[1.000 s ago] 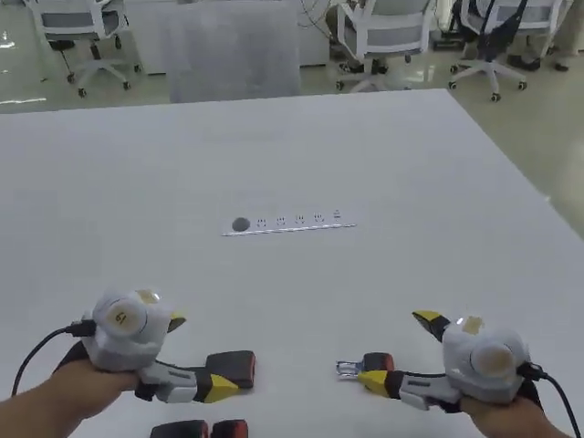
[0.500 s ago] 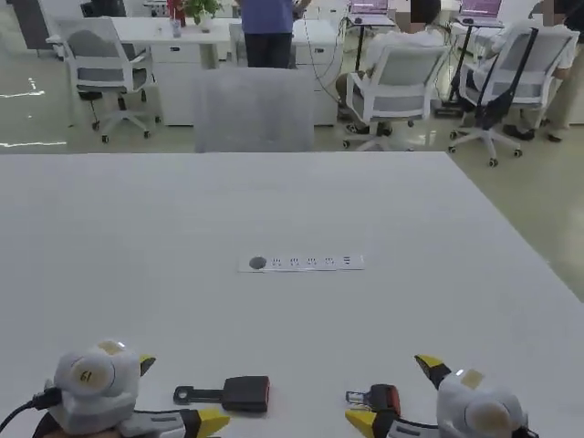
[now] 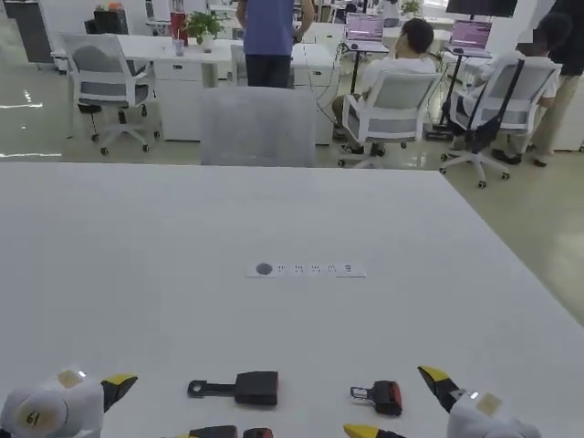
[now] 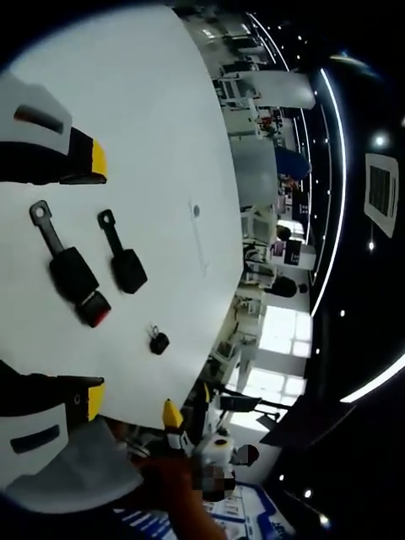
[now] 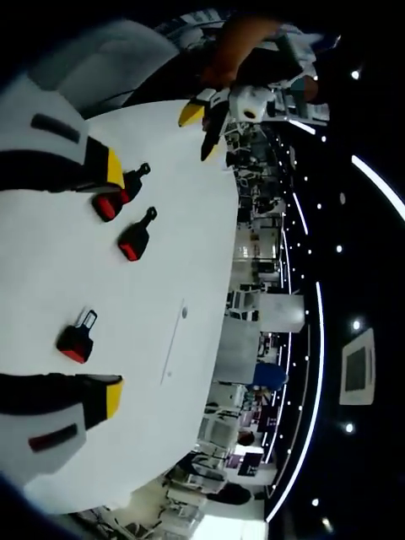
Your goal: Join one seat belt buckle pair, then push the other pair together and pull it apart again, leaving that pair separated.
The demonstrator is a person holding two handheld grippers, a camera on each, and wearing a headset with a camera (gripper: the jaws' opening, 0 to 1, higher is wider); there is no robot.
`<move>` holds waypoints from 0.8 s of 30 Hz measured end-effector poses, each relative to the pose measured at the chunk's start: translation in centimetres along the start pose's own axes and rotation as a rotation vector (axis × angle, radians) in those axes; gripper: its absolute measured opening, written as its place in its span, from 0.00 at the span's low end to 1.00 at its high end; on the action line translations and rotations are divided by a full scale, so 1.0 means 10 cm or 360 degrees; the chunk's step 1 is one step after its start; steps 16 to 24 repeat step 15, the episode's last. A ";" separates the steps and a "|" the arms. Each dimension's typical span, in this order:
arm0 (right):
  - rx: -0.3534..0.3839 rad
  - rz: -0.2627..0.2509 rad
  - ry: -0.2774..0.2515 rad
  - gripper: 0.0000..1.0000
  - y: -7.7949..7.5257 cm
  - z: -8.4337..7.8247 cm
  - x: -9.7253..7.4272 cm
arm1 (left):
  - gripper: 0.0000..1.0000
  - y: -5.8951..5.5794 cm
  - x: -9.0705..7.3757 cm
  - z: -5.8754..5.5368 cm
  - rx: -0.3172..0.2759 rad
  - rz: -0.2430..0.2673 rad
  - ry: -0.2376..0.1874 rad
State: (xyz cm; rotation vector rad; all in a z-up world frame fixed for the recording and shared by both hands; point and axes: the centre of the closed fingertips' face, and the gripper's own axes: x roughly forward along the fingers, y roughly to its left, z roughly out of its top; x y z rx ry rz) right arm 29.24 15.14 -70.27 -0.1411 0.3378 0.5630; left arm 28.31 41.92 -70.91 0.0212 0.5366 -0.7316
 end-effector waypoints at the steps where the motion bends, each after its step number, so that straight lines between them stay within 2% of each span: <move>1: -0.0001 -0.0002 -0.0002 0.91 0.02 0.00 -0.02 | 0.95 -0.03 -0.02 -0.03 0.0001 -0.0010 0.0012; 4: -0.0014 -0.0009 -0.0006 0.90 0.11 -0.01 -0.12 | 0.93 -0.08 -0.13 -0.14 0.0019 -0.0016 0.0026; 8: -0.0027 -0.0010 0.0000 0.90 0.21 -0.04 -0.23 | 0.95 -0.10 -0.25 -0.15 -0.0019 -0.0002 -0.0024; 15: 0.0004 -0.0041 -0.0001 0.90 0.28 -0.10 -0.39 | 0.97 -0.07 -0.47 -0.17 0.0004 0.0043 -0.0054; 24: 0.0004 -0.0041 -0.0001 0.90 0.28 -0.10 -0.39 | 0.97 -0.07 -0.47 -0.17 0.0004 0.0043 -0.0054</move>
